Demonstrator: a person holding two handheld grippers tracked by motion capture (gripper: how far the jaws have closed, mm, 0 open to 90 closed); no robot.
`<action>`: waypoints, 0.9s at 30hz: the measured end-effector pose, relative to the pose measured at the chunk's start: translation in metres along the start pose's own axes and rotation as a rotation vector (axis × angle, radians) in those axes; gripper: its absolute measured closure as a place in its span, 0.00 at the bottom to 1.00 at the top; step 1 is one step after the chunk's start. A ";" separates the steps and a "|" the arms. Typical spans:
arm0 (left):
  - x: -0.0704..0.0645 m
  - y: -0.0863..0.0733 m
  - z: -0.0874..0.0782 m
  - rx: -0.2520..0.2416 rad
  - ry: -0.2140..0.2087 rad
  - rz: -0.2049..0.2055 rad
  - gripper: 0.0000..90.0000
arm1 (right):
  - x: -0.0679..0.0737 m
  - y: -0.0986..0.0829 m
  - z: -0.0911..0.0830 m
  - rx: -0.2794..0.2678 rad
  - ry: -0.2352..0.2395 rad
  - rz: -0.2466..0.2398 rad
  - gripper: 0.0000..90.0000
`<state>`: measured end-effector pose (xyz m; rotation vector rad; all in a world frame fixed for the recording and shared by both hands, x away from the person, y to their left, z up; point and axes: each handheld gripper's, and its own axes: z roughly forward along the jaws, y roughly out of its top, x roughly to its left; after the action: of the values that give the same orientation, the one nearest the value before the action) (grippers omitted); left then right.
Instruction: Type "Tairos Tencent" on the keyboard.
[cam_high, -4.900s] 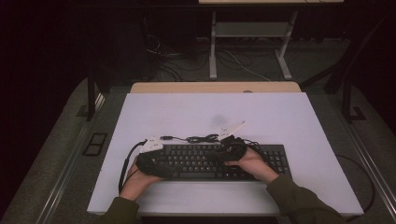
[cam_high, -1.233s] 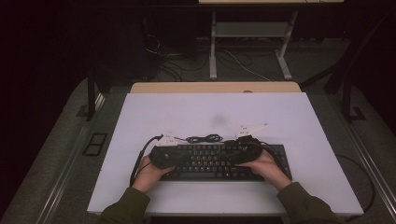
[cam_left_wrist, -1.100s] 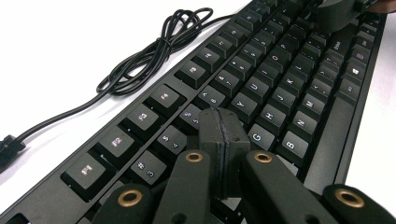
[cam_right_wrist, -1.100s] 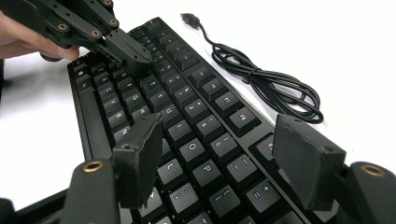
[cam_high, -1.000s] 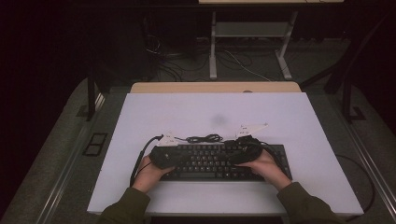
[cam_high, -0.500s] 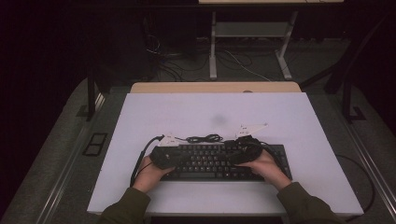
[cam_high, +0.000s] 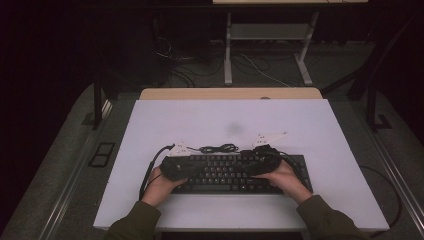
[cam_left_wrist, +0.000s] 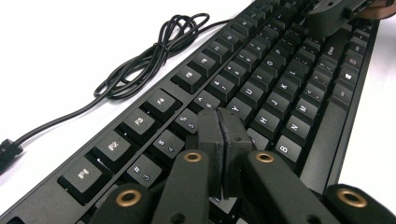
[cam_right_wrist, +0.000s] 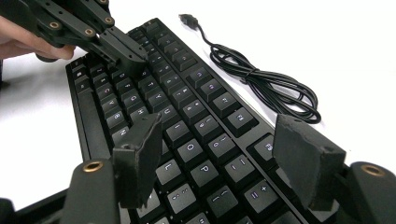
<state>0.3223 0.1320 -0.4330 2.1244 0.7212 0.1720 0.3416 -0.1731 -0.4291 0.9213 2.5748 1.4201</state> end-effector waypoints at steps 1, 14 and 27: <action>0.000 0.000 0.000 -0.007 0.001 -0.005 0.94 | 0.000 0.000 0.000 0.000 -0.001 0.001 0.37; -0.002 -0.001 -0.007 -0.043 0.025 -0.014 0.53 | 0.000 0.001 0.001 0.000 0.006 -0.008 0.49; -0.003 -0.004 -0.012 -0.074 0.066 -0.034 0.24 | 0.001 0.004 0.005 0.008 0.032 -0.026 0.74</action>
<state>0.3141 0.1403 -0.4285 2.0426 0.7772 0.2478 0.3440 -0.1667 -0.4287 0.8696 2.6067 1.4309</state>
